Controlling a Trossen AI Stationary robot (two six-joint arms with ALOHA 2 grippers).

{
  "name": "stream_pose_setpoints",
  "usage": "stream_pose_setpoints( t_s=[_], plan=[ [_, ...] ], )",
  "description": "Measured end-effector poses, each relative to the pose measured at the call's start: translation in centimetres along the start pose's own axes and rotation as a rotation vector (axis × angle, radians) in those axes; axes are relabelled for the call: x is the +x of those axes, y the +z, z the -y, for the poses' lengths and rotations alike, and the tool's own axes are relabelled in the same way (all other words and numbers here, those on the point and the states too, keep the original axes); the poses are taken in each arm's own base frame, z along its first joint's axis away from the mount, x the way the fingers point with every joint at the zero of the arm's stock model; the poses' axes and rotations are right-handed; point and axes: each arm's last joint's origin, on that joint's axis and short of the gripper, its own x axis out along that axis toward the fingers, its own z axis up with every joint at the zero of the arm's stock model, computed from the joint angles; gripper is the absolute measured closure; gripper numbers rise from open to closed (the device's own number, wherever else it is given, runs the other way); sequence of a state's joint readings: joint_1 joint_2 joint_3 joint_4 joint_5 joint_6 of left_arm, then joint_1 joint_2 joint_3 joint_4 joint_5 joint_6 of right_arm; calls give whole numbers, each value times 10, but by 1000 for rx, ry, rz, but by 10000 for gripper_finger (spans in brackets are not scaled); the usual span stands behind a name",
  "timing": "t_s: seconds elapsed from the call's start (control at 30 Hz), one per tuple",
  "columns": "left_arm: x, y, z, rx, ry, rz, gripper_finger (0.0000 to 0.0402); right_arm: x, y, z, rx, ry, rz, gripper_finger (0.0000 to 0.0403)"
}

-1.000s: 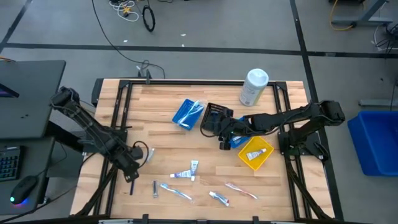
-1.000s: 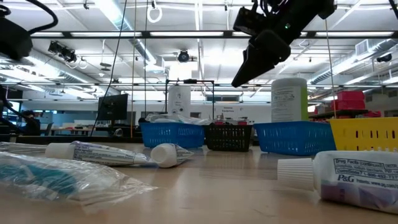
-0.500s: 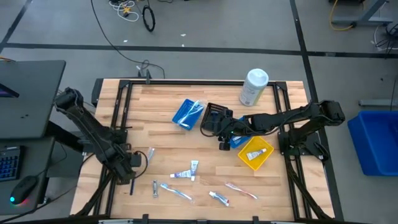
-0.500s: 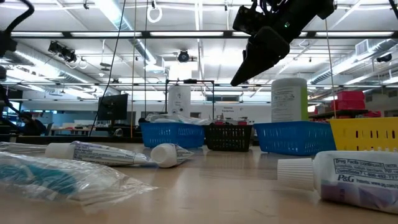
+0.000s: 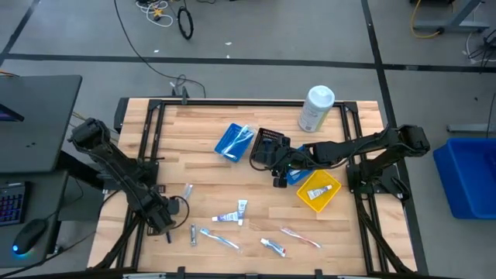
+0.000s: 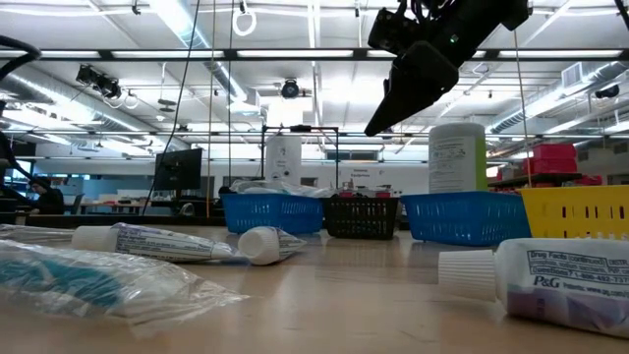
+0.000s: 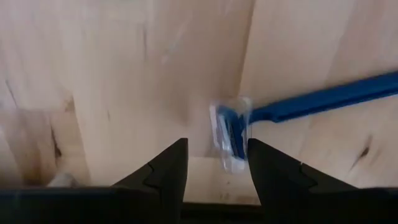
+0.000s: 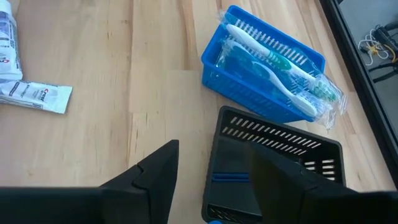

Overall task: Pick & Place Travel size toiletries
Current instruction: Put the blue razor into the black basket

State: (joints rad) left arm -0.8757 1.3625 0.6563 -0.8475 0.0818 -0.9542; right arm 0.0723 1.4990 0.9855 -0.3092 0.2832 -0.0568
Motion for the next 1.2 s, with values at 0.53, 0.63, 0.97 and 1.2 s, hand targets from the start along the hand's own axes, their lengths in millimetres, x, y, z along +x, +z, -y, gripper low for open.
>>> stream_pose_setpoints(
  t_s=[0.53,0.63,0.97,1.2],
  plan=[
    [0,2,1,-130,-21,16,228,0,0,0,0,0,0,232],
    [0,3,2,-140,-30,25,228,0,0,0,0,0,0,233],
    [0,0,4,-146,-22,29,228,0,0,0,0,0,0,218],
    [0,-4,6,-127,-7,45,242,0,0,0,0,0,0,209]
  ],
)
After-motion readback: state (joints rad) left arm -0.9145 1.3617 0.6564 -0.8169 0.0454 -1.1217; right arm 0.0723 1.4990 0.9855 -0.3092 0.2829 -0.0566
